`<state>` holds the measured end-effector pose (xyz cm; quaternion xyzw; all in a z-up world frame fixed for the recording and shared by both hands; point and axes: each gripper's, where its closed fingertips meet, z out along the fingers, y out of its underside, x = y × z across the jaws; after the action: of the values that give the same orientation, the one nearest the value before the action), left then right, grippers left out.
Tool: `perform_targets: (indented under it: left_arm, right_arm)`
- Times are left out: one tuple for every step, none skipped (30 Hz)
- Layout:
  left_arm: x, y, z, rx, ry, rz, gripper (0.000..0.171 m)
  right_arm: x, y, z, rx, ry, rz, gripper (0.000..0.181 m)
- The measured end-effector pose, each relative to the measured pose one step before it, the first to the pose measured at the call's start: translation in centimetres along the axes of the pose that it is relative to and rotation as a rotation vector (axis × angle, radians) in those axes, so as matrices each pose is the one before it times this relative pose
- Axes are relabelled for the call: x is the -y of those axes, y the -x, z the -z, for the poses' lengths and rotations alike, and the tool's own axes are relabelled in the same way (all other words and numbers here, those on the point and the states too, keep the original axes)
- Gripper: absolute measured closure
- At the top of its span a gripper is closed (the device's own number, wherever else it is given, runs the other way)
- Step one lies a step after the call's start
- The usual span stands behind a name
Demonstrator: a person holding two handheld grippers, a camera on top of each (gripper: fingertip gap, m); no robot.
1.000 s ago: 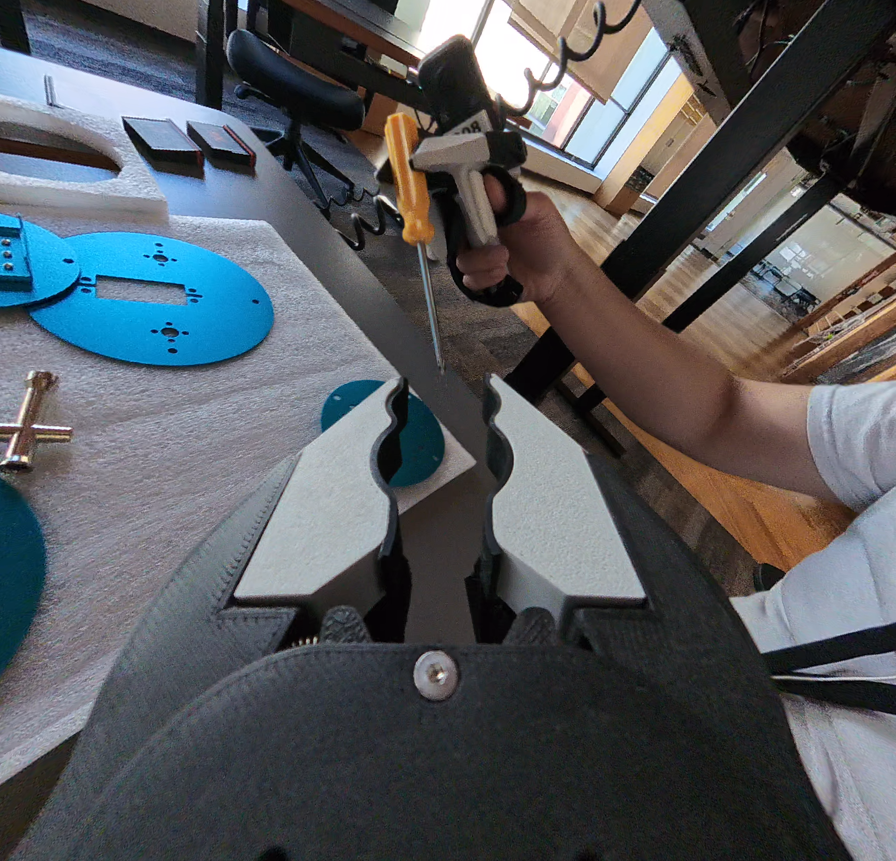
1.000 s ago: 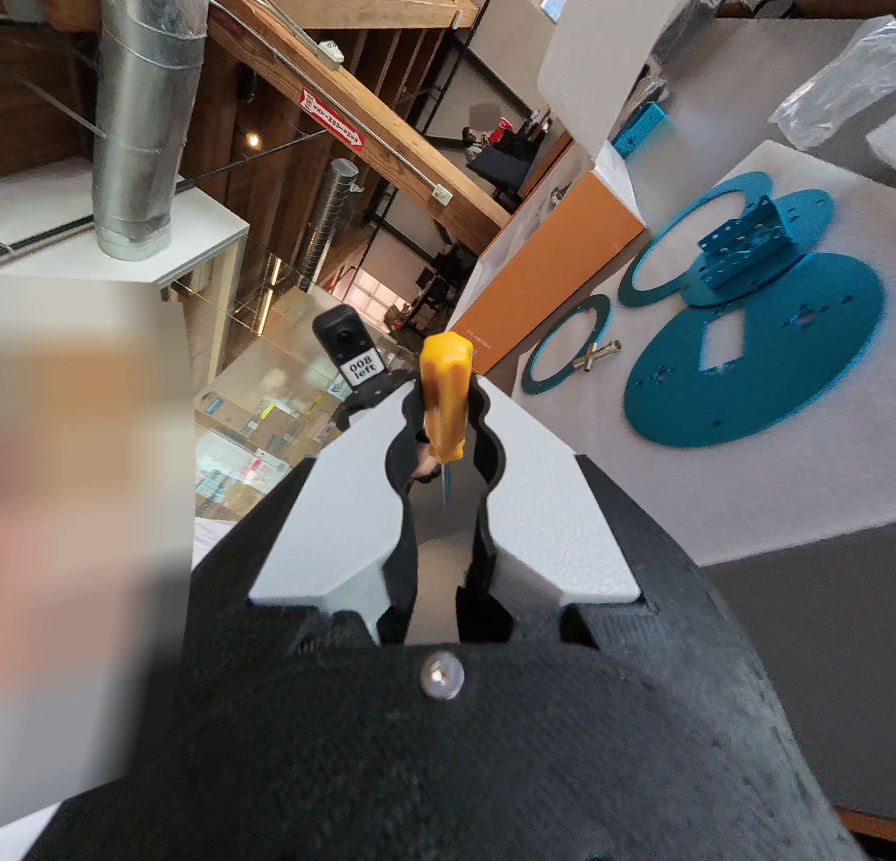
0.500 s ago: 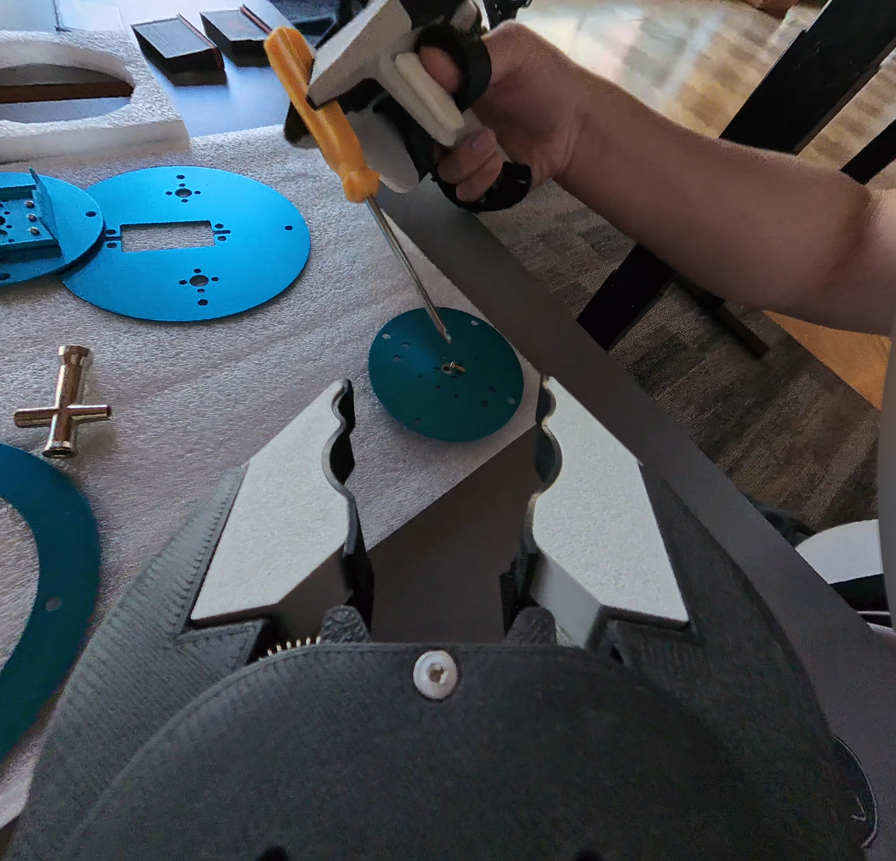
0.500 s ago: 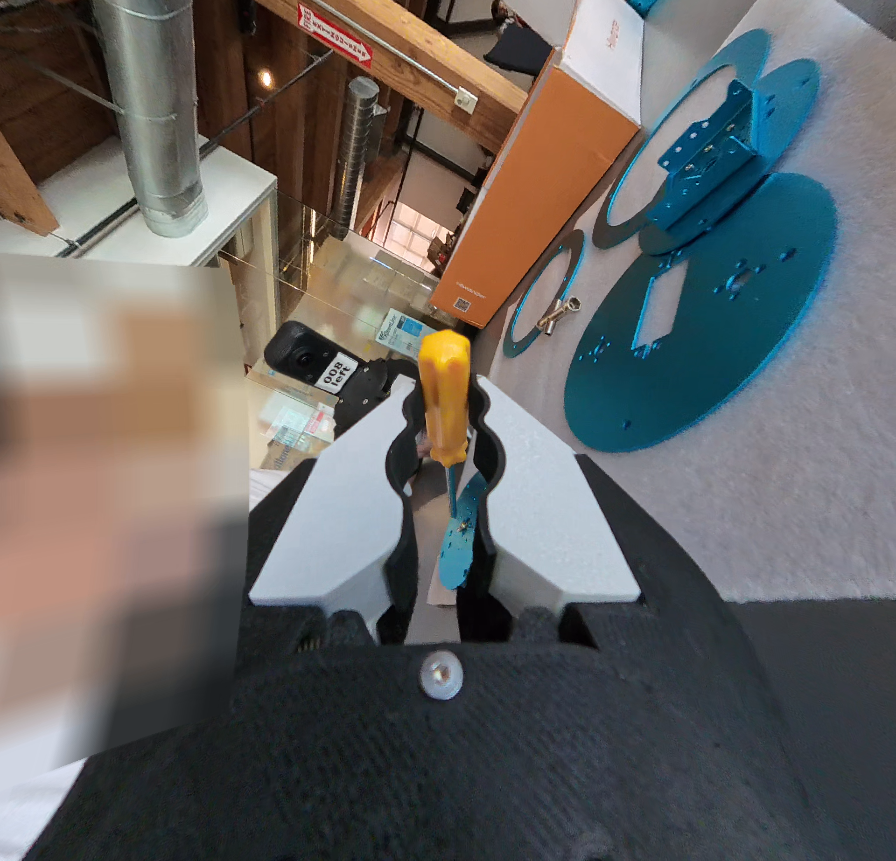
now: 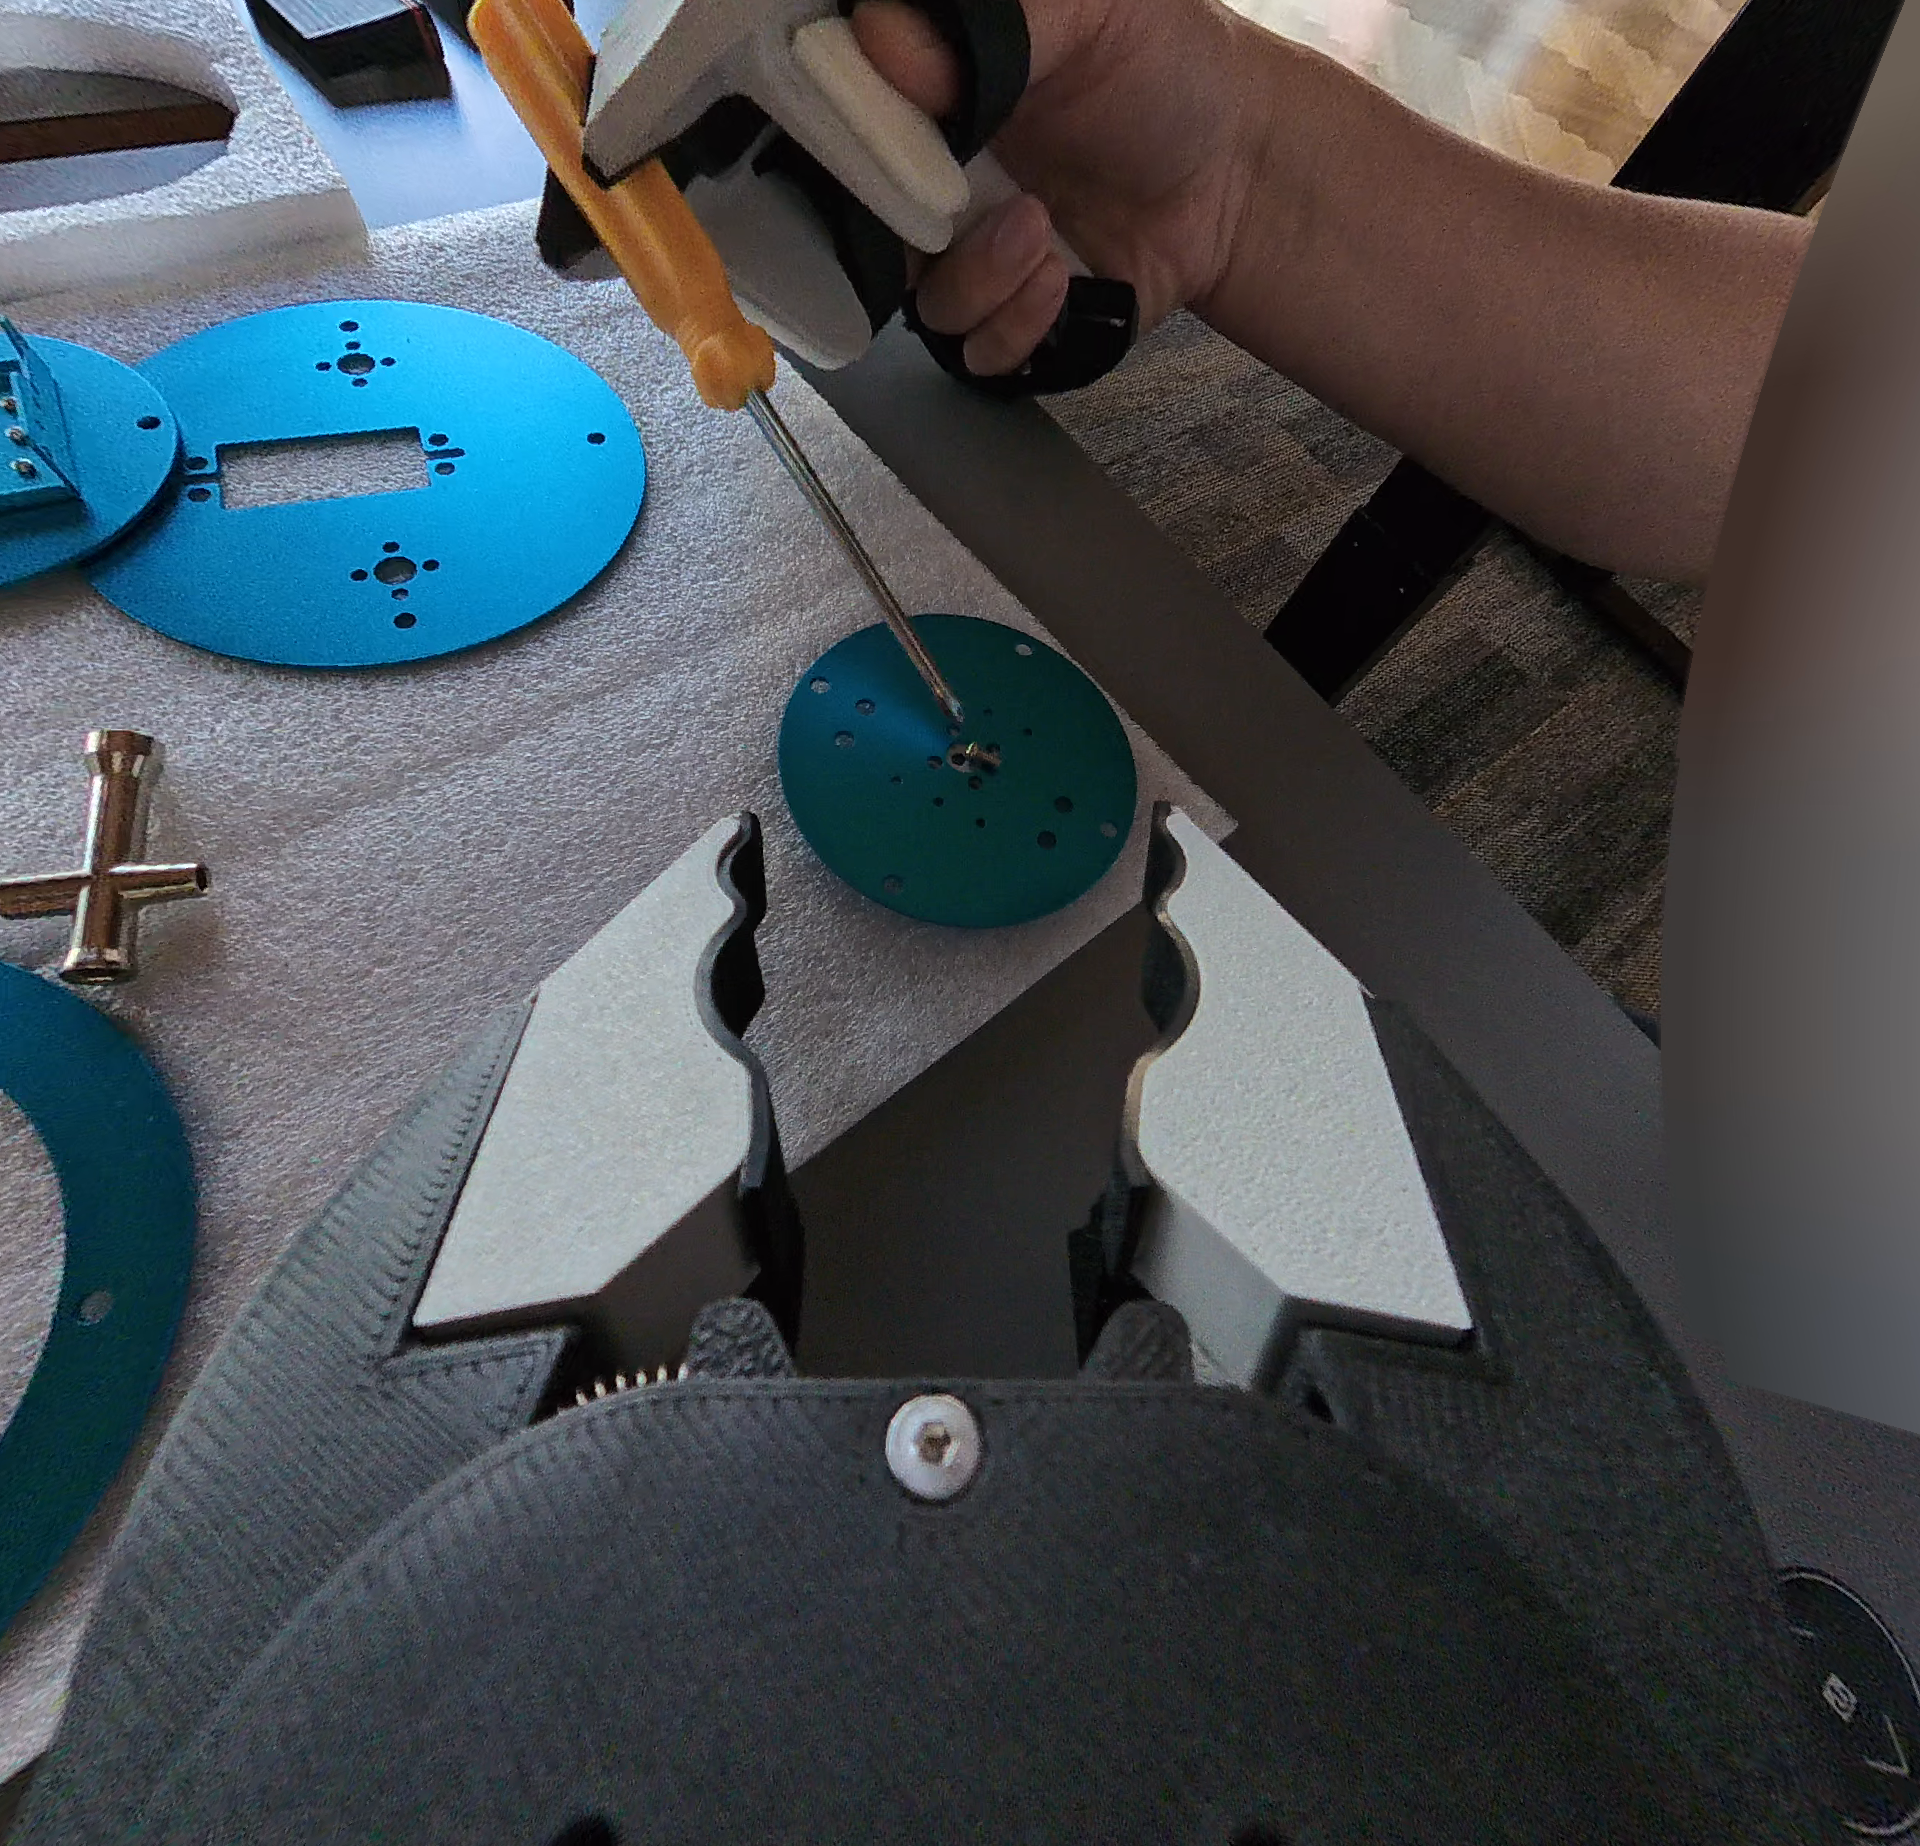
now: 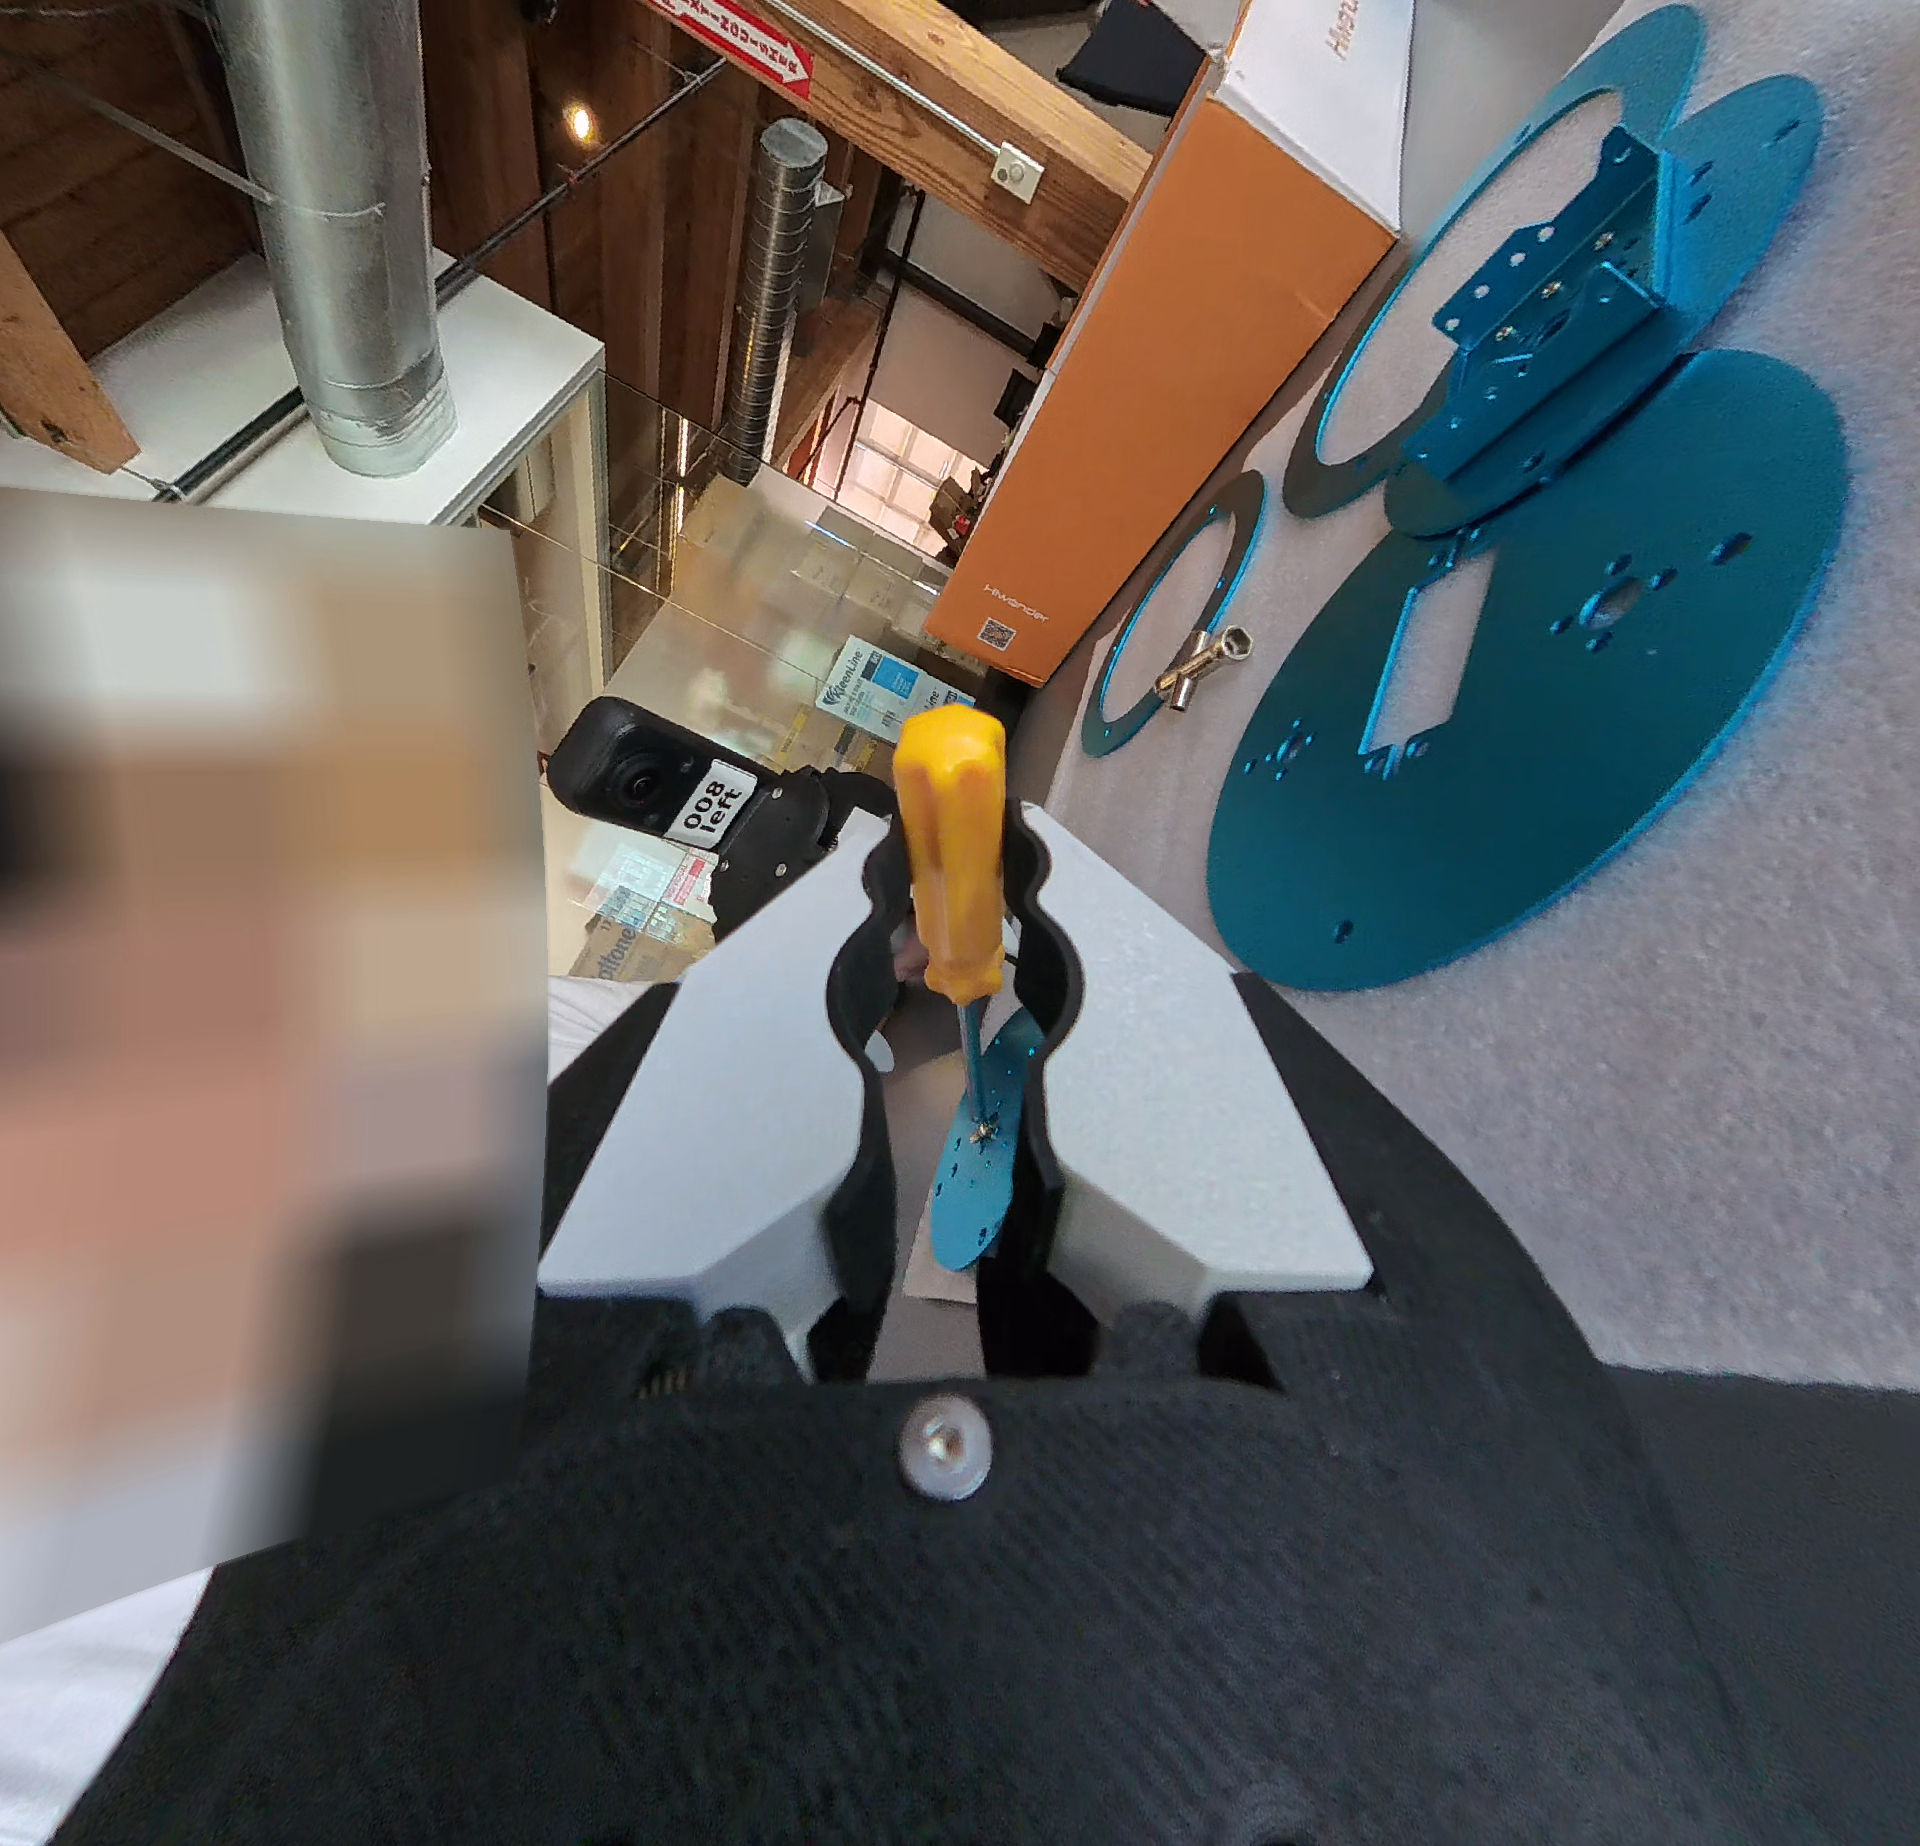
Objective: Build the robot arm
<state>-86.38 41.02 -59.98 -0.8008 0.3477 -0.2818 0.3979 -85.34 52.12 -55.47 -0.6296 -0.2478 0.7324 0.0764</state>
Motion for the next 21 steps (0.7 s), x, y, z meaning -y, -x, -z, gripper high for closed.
perform_targets:
  left_arm:
    - [0.005, -0.027, -0.001, 0.0003, -0.00029, -0.0028, 0.099]
    - [-0.001, -0.008, -0.006, 0.001, -0.00009, -0.0009, 0.099]
    - [-0.016, -0.008, -0.009, -0.0008, 0.00111, 0.0002, 0.099]
    - [-0.004, -0.007, -0.011, -0.0002, 0.00109, -0.0001, 0.099]
    - [-0.004, 0.003, 0.002, 0.0003, 0.00025, 0.0001, 0.099]
    - [0.003, 0.008, -0.001, 0.001, -0.00019, 0.0008, 0.099]
    - [0.002, -0.024, -0.001, -0.0016, -0.00014, 0.0003, 0.1]
    - [0.003, -0.008, 0.004, -0.0008, -0.00047, 0.0003, 0.1]
    - [0.003, 0.01, 0.006, 0.0011, -0.00077, 0.0006, 0.1]
    - [0.005, 0.008, -0.005, 0.0002, -0.00001, 0.0005, 0.1]
    - [-0.009, -0.011, 0.01, -0.0008, 0.00037, 0.0009, 0.1]
    - [-0.006, 0.004, -0.011, -0.0003, 0.00045, 0.0012, 0.1]
    - [0.013, 0.003, 0.008, 0.0002, -0.00058, 0.0006, 0.1]
    - [0.017, 0.002, 0.009, 0.0003, -0.00119, -0.0001, 0.101]
    - [0.0, -0.01, 0.0, -0.0006, -0.00002, 0.0003, 0.101]
    - [-0.013, 0.012, -0.005, 0.0006, 0.00062, 0.0008, 0.101]
    - [-0.007, 0.023, -0.01, 0.0008, 0.00056, 0.0009, 0.101]
    - [-0.002, -0.006, -0.001, -0.0007, 0.00049, 0.0006, 0.101]
    - [-0.005, -0.03, -0.001, -0.0013, 0.00031, -0.0003, 0.101]
    - [-0.001, 0.003, -0.003, 0.001, -0.00005, -0.0004, 0.101]
    - [0.004, 0.016, -0.002, 0.0012, -0.00031, 0.0002, 0.101]
  right_arm:
    - [-0.031, 0.002, -0.046, -0.0003, 0.0017, 0.002, 0.165]
    - [-0.088, 0.038, -0.032, 0.0037, 0.0065, -0.001, 0.165]
    - [0.012, 0.018, -0.036, 0.0011, -0.0004, 0.0019, 0.165]
    - [0.012, -0.033, -0.04, -0.0036, -0.0014, 0.0026, 0.165]
    - [-0.052, -0.002, -0.052, -0.0006, 0.0036, 0.0014, 0.165]
    - [-0.026, 0.013, -0.062, -0.0001, 0.0013, 0.0025, 0.165]
    - [0.003, -0.04, -0.048, -0.003, -0.0005, 0.0012, 0.165]
    - [-0.007, 0.015, -0.047, 0.0002, 0.0003, 0.0027, 0.165]
    - [-0.046, 0.039, -0.039, 0.0022, 0.0036, 0.0009, 0.165]
    - [-0.006, -0.054, -0.031, -0.0034, -0.0001, -0.0005, 0.165]
    - [-0.034, -0.024, -0.033, -0.003, 0.0011, 0.0015, 0.165]
    - [-0.065, 0.043, -0.031, 0.0018, 0.0043, 0.0035, 0.165]
    - [-0.047, -0.002, -0.038, -0.0007, 0.0026, 0.0007, 0.165]
    - [-0.004, -0.062, -0.022, -0.0047, 0.0, -0.0004, 0.165]
    - [-0.005, 0.041, -0.025, 0.0021, 0.0001, 0.0016, 0.165]
    - [-0.054, 0.023, -0.043, 0.0025, 0.0036, -0.002, 0.165]
    - [-0.026, -0.089, -0.029, -0.0044, 0.0019, -0.0032, 0.165]
    - [-0.004, 0.03, -0.018, 0.0012, 0.0007, 0.0009, 0.165]
    - [-0.052, 0.029, -0.016, 0.0027, 0.0034, -0.0004, 0.165]
    - [0.014, -0.018, 0.01, -0.0003, -0.001, -0.0028, 0.165]
    - [0.088, 0.016, 0.038, 0.0025, -0.006, -0.0015, 0.165]
